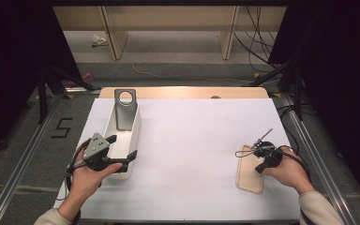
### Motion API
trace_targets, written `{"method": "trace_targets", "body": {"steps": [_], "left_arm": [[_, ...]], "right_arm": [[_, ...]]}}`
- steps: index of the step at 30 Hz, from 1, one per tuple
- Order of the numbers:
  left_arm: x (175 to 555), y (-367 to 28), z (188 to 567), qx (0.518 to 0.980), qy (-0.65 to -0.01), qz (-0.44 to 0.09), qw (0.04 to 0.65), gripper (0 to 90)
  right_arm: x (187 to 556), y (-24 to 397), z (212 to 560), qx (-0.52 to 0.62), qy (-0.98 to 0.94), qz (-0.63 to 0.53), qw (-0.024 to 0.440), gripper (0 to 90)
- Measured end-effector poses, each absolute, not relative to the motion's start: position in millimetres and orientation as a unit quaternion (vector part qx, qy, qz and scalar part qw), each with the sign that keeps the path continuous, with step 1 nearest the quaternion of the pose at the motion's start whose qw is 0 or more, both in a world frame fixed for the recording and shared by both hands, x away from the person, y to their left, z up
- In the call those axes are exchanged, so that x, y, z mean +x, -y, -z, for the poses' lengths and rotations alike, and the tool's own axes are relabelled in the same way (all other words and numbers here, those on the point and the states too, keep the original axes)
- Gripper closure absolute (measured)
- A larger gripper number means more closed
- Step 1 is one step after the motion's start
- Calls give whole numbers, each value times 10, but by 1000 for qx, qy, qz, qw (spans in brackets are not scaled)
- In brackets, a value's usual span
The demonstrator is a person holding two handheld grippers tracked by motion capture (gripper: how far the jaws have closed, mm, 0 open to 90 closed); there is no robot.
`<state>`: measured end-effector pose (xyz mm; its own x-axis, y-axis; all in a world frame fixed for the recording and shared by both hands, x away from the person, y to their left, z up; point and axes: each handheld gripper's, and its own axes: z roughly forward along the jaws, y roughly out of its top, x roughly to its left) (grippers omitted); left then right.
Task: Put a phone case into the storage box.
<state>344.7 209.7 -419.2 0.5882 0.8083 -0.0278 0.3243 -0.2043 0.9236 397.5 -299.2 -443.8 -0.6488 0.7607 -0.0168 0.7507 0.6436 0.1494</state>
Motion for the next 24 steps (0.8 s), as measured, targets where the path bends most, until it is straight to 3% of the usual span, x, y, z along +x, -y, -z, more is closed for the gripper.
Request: {"method": "trace_targets", "body": {"steps": [22,24], "left_arm": [[3449,-2097,4197,737,-386,-241,500,70],[3448,-2096,4198,738,-386,-240,499,70]], "right_arm": [[3989,3036,4426,419,-905,-62,52,900],[3983,3037,4414,416,-905,-71,56,837]]}}
